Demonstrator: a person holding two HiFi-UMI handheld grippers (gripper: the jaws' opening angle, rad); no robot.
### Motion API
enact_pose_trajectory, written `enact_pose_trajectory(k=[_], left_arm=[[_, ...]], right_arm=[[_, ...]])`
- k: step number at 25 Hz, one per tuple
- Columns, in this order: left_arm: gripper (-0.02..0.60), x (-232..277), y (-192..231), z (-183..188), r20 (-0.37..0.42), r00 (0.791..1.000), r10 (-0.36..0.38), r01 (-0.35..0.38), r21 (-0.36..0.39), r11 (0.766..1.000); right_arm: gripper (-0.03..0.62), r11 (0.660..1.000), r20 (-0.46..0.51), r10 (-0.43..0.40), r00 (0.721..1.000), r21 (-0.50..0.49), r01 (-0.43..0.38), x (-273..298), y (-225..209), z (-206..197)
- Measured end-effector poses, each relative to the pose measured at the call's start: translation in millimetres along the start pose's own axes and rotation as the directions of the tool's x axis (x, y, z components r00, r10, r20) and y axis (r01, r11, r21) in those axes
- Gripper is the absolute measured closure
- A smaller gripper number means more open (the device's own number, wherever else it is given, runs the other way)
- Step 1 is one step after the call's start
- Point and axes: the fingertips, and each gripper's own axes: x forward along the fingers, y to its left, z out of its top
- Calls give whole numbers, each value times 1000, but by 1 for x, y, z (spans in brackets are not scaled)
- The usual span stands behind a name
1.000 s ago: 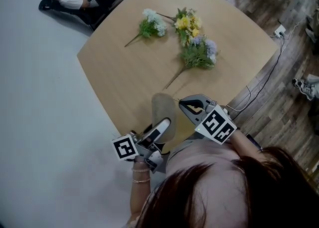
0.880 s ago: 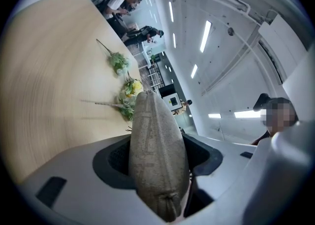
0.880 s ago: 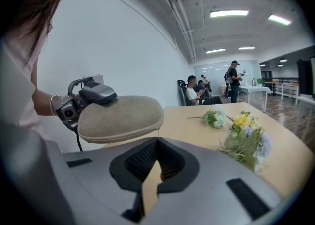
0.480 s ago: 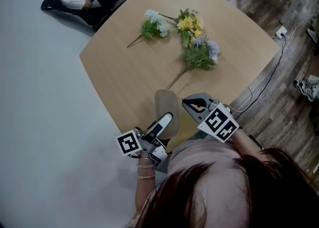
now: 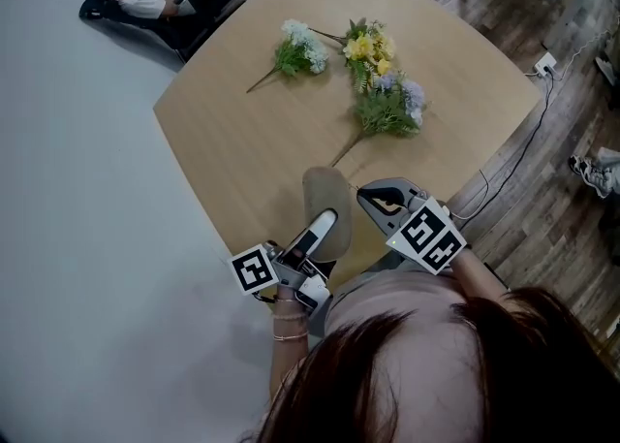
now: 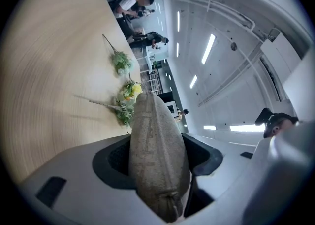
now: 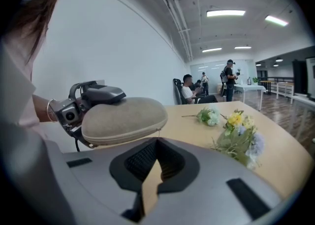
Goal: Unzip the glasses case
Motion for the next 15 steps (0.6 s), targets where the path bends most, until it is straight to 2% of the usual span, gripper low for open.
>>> enact_pose_trajectory(k=[15], left_arm=[[302, -2, 3, 13, 70, 997, -19, 23, -56, 998]], right_arm=[[580, 1000, -9, 14, 1000, -6, -14, 4, 3, 4]])
